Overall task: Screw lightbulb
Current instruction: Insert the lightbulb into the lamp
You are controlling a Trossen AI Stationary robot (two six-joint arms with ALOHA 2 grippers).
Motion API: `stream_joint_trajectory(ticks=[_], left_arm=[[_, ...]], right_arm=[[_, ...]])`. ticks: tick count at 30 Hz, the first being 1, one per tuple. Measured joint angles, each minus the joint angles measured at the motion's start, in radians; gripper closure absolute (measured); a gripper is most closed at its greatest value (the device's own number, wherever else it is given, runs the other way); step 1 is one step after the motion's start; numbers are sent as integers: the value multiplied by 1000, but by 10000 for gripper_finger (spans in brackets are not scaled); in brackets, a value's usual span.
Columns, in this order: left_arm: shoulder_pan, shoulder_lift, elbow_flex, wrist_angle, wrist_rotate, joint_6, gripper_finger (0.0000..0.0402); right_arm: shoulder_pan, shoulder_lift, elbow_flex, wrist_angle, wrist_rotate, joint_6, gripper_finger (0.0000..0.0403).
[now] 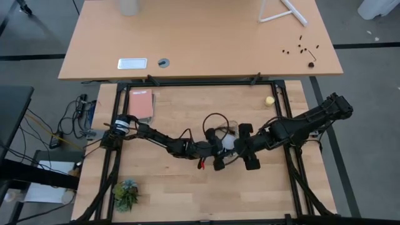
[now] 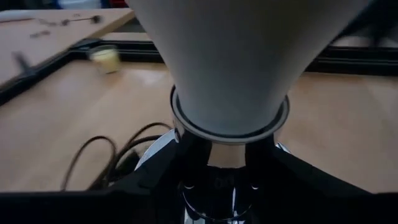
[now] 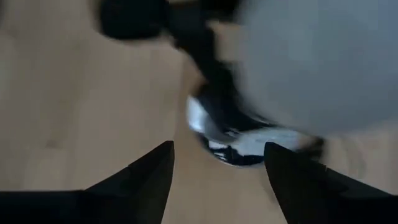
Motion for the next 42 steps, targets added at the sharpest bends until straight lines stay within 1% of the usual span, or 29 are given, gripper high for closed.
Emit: stream_joint_trajectory(ticks=[2,5,10,13,17,20,25,28,31,37,42], left_arm=[[0,0,0,0,29,14,208],[2,0,0,-2,29,15,208],[2,0,0,-13,39,24,208],[1,0,0,-9,51,54,208],[2,0,0,1,52,69,208],[2,0,0,13,52,68,208],[2,0,0,24,52,65,208],[2,0,0,21,52,63,208],[1,0,0,22,53,62,208],[1,0,0,23,52,61,208],[0,0,0,22,53,45,208]], right_arm=[[-12,0,0,-18,9,-22,140],[-20,0,0,-21,12,-65,128],[-23,0,3,-28,14,-112,92],[-27,6,49,-63,14,-114,68],[-33,52,165,-157,15,-110,49],[-33,115,250,-239,15,-111,46],[-34,271,397,-402,29,-124,49],[-38,353,498,-471,53,-138,52],[-49,406,579,-507,58,-156,53],[-68,443,638,-515,53,-215,52],[-92,443,638,-485,-9,-211,57]])
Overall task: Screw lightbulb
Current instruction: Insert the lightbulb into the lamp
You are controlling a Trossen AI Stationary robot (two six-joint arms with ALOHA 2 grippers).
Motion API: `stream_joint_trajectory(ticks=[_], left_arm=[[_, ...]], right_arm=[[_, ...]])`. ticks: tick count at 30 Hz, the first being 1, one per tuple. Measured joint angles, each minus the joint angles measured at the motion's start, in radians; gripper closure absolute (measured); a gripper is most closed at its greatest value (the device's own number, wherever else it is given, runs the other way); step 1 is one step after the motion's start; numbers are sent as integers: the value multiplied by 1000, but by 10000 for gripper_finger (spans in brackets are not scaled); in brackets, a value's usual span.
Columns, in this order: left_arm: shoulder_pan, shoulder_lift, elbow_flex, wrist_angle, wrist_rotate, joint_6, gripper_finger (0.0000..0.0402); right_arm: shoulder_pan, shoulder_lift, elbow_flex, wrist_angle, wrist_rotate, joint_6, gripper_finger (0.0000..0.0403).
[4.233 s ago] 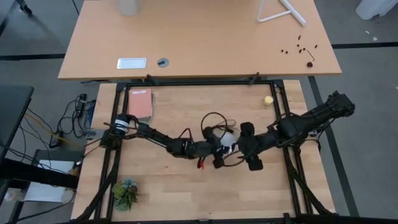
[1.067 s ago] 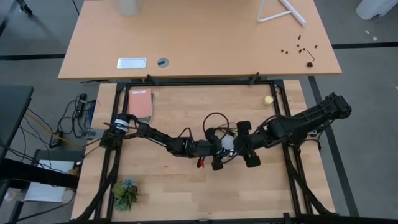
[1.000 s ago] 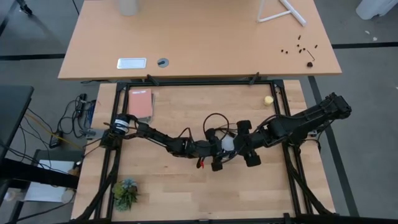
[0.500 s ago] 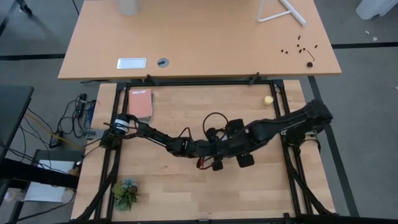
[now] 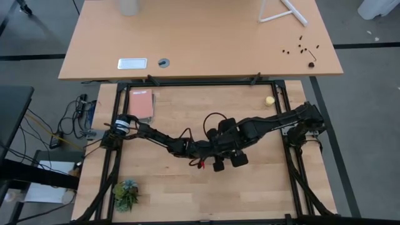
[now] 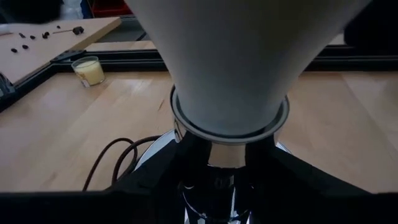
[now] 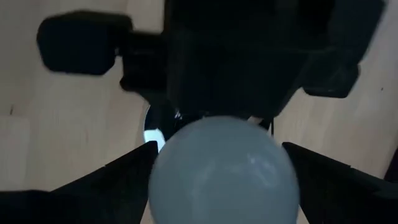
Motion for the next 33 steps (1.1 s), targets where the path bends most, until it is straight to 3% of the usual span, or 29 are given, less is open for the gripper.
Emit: stream_joint_trajectory(ticks=[23,33], left_arm=[[2,2,0,1,0,-40,208],[2,2,0,-9,-1,-40,208]], right_arm=[[-24,-1,-59,70,-11,16,58],[-49,-2,-70,78,-94,4,58]])
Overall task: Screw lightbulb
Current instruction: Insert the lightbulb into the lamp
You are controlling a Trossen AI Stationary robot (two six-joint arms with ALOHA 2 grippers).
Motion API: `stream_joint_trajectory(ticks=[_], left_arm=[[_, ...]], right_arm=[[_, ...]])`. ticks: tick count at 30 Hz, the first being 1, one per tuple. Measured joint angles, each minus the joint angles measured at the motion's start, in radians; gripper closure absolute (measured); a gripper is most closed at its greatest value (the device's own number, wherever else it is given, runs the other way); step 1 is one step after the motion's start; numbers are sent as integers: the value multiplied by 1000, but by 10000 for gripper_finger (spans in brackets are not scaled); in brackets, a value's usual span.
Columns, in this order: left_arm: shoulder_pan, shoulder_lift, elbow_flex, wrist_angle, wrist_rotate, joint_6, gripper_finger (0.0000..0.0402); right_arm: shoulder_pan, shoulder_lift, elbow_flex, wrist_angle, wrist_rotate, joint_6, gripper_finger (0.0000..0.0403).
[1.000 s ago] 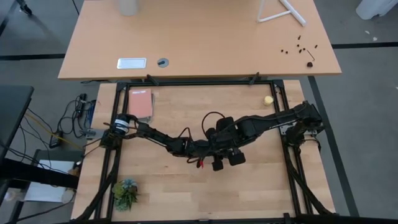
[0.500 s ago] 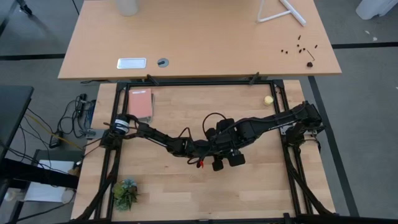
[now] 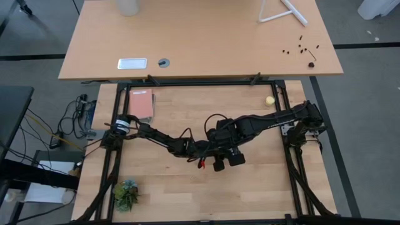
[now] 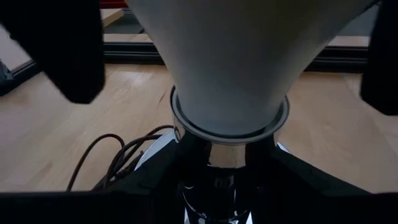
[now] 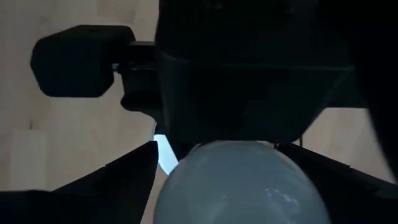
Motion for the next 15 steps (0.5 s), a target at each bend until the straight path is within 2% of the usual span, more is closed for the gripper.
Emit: stream_joint_trajectory(ticks=[9,15], left_arm=[[0,0,0,0,0,-1,208],[0,0,0,0,0,-1,208]], right_arm=[[5,0,0,-1,26,-181,58],[4,0,-4,2,27,-184,57]])
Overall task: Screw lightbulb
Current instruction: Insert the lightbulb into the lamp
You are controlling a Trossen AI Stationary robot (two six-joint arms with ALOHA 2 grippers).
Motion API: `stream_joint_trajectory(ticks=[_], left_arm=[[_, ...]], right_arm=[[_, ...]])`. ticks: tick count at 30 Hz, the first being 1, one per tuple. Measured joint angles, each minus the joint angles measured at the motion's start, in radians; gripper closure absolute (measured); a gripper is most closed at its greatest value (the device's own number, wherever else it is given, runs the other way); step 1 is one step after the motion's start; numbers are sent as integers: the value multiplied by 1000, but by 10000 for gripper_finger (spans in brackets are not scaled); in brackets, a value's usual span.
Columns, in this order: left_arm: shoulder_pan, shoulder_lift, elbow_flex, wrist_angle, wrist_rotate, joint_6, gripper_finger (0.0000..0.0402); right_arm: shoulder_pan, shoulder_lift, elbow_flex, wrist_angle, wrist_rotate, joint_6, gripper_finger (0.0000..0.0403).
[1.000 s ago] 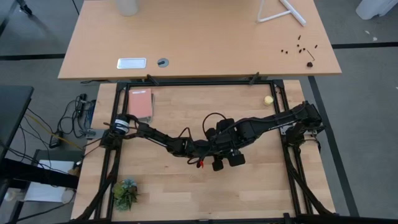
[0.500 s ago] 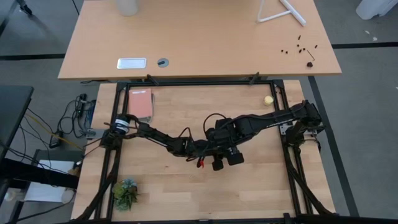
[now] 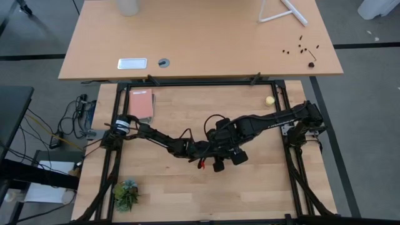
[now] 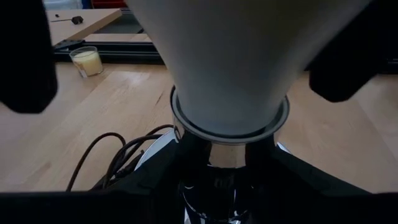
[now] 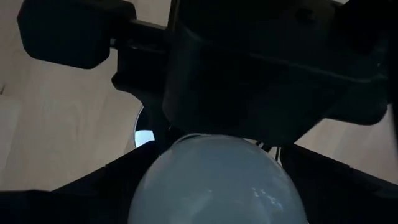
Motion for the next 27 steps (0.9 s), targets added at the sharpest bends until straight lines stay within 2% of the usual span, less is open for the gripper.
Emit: stream_joint_trajectory(ticks=[11,17,22,27], left_arm=[[0,2,-2,-13,-3,0,208],[0,2,-2,-15,-10,0,208],[0,2,-2,-13,-10,0,208],[0,2,-2,-13,-10,0,208]], right_arm=[[0,-2,-31,24,-52,22,18],[2,-2,-32,28,-53,21,12],[3,-2,-32,35,-27,18,30],[3,1,-23,26,-25,17,71]])
